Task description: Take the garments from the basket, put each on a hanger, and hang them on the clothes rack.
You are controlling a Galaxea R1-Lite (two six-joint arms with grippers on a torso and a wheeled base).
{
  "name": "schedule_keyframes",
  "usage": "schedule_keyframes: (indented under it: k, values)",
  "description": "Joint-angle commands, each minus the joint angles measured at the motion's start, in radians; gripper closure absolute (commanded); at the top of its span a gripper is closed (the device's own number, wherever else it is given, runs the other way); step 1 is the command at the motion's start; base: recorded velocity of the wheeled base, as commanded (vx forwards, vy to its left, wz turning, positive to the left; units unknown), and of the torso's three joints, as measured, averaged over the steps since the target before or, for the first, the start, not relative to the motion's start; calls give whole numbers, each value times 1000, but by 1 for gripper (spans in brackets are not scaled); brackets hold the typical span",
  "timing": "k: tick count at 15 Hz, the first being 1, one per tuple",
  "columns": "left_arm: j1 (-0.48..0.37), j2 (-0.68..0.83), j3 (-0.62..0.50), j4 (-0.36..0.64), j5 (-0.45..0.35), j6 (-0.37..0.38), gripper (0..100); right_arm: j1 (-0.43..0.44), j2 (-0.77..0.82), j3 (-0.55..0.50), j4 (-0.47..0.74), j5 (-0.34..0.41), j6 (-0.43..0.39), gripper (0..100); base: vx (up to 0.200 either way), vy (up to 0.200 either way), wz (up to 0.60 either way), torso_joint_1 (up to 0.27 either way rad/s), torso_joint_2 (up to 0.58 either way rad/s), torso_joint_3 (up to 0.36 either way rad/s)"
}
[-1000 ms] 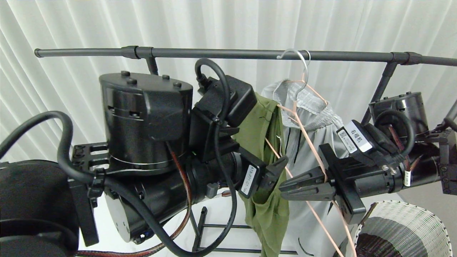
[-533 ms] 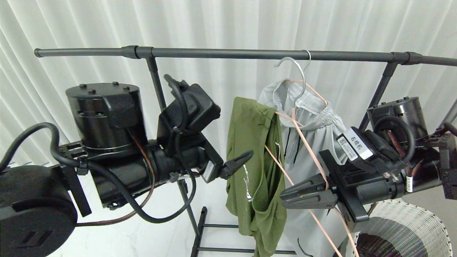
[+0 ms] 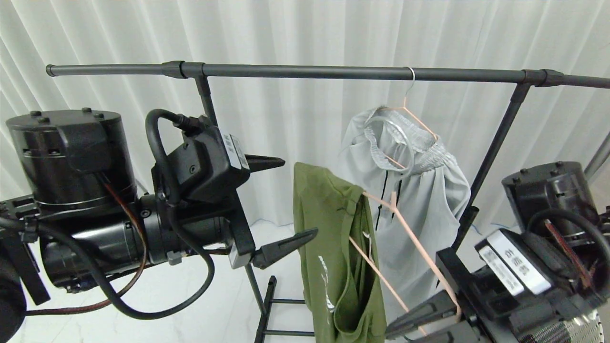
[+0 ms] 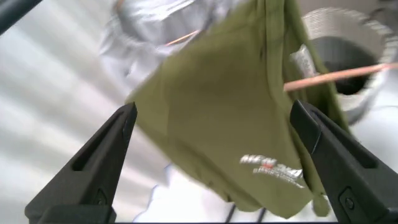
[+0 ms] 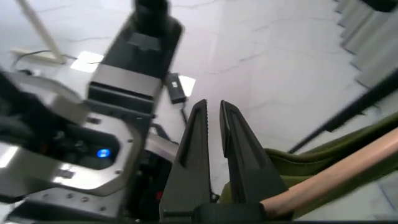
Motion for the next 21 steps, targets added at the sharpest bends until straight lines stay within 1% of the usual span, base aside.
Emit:
schedule_keyframes:
  k: [1, 3, 7, 10, 13, 18, 19, 21]
  values:
    - [-71, -20, 3, 7, -3, 0, 0, 76, -55, 42, 17, 0, 0, 100, 0, 0, 0, 0, 0, 0]
    - [-107, -9, 20, 7, -3, 0, 0, 119, -64, 51, 26, 0, -2, 100, 0, 0, 0, 0, 0, 0]
    - [-110, -19, 66, 7, -4, 1, 0, 165, -90, 85, 27, 0, -2, 100, 0, 0, 0, 0, 0, 0]
    - [-127, -16, 74, 8, -4, 1, 0, 201, -107, 104, 29, 0, -2, 100, 0, 0, 0, 0, 0, 0]
    - [-163, -12, 94, 7, -4, 1, 0, 220, -107, 104, 44, 0, -2, 100, 0, 0, 0, 0, 0, 0]
    - [-174, -9, 100, 8, -4, 1, 0, 246, -107, 104, 46, 0, -2, 100, 0, 0, 0, 0, 0, 0]
    - [-174, -12, 107, 8, -4, 1, 100, 249, -107, 104, 46, 0, -2, 100, 0, 0, 0, 0, 0, 0]
    - [-174, -16, 118, 7, -3, 4, 100, 249, -107, 104, 46, 0, 0, 100, 0, 0, 0, 0, 0, 0]
